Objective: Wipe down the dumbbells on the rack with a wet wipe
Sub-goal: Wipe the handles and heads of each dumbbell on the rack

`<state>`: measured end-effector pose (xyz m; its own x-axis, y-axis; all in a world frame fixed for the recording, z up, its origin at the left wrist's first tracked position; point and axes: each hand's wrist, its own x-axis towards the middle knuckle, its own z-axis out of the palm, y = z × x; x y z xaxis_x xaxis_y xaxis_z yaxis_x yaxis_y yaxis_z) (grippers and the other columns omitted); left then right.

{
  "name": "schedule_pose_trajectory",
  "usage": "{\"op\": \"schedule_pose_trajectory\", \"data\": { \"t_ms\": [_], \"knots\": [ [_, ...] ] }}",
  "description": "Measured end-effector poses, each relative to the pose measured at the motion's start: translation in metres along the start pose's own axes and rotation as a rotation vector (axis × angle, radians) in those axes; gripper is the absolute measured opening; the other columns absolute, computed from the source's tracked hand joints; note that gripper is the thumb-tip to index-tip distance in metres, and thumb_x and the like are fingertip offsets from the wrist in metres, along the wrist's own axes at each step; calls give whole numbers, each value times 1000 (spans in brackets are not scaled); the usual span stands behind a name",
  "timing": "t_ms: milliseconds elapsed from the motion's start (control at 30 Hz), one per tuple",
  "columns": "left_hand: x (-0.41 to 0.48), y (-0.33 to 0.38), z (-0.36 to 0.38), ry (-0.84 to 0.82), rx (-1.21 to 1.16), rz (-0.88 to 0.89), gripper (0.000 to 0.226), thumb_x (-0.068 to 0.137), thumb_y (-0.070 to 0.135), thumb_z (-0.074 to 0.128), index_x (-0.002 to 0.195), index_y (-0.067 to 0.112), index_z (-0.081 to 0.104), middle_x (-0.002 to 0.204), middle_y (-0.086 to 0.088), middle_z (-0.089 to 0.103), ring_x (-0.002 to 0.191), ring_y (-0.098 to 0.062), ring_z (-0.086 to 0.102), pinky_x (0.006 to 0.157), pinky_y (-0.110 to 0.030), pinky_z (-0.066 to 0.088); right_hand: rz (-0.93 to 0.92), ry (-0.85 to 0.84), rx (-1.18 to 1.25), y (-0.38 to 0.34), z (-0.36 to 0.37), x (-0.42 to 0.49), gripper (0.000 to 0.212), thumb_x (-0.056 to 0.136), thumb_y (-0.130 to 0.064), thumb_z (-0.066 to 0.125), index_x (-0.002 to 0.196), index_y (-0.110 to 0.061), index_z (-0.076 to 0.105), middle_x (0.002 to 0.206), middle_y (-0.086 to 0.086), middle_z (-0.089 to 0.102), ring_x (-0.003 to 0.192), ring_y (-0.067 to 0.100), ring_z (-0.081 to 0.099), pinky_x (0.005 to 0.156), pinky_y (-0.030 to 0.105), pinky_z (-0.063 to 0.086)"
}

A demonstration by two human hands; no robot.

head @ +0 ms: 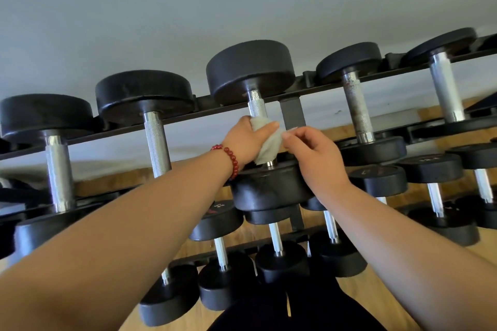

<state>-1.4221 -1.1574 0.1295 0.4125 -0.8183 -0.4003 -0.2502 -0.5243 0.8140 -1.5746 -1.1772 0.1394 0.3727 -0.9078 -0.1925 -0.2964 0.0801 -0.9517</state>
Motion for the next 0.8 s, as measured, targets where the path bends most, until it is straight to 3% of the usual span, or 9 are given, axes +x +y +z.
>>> {"op": "schedule_pose_trajectory", "data": {
  "t_ms": [67, 133, 200, 300, 433, 533, 633, 700, 800],
  "knots": [
    [2, 8, 3, 94, -133, -31, 47, 89, 50, 62, 119, 15, 53, 109, -5, 65, 97, -21, 64, 91, -40, 54, 2, -8, 9, 0, 0, -2, 21, 90, -38, 65, 88, -18, 68, 84, 3, 67, 79, 13, 61, 72, 22, 47],
    [1, 13, 2, 69, -159, -58, 54, 90, 52, 59, 126, 14, 49, 114, -5, 63, 98, -19, 63, 90, -37, 54, 31, -9, 29, 2, 0, -2, 24, 89, -42, 64, 90, -18, 67, 85, 4, 66, 80, 14, 61, 74, 24, 47],
    [-4, 12, 1, 1, -48, -80, 62, 93, 57, 51, 134, 11, 42, 118, -2, 57, 98, -16, 56, 87, -29, 46, 80, 4, 45, 2, 0, -1, 24, 88, -43, 65, 91, -19, 66, 84, -1, 65, 79, 9, 59, 73, 23, 44],
    [-8, 8, 2, -15, 112, -137, 73, 95, 60, 41, 140, 5, 34, 122, -8, 53, 97, -18, 48, 82, -28, 36, 105, 18, 27, 4, 2, 1, 19, 89, -40, 65, 91, -21, 66, 85, -6, 65, 80, 6, 59, 72, 23, 42],
    [-3, 11, 7, 50, 162, -93, 65, 95, 57, 44, 133, 5, 48, 122, -11, 59, 94, -19, 49, 81, -26, 35, 109, 25, 15, 4, 2, 0, 15, 90, -37, 65, 89, -22, 66, 84, -8, 65, 79, 4, 59, 71, 22, 43],
    [-5, 12, 7, 121, 171, -111, 62, 91, 62, 49, 120, 7, 55, 101, -5, 60, 86, -16, 52, 75, -27, 38, 114, 30, 11, 4, 1, 1, 14, 90, -36, 64, 88, -22, 67, 85, -6, 66, 81, 7, 60, 72, 23, 44],
    [-7, 7, 2, 162, 182, -114, 64, 85, 68, 53, 105, 8, 61, 80, 2, 58, 76, -13, 57, 60, -25, 39, 119, 36, 25, 5, 2, 1, 15, 90, -36, 64, 87, -21, 67, 86, -2, 67, 85, 14, 62, 76, 29, 48],
    [-11, 7, 2, 115, 162, -97, 66, 86, 68, 50, 113, 8, 61, 91, -2, 62, 77, -13, 56, 60, -23, 40, 118, 44, 30, 6, 2, 1, 17, 90, -36, 63, 85, -21, 66, 85, 1, 66, 85, 18, 62, 79, 35, 49],
    [-15, 14, 8, 20, 123, -95, 65, 98, 59, 35, 138, 8, 43, 114, -6, 54, 92, -18, 50, 68, -25, 36, 100, 64, 27, 6, 2, 1, 21, 92, -35, 61, 81, -17, 65, 85, 8, 66, 82, 21, 61, 81, 41, 49]
  ]
}}
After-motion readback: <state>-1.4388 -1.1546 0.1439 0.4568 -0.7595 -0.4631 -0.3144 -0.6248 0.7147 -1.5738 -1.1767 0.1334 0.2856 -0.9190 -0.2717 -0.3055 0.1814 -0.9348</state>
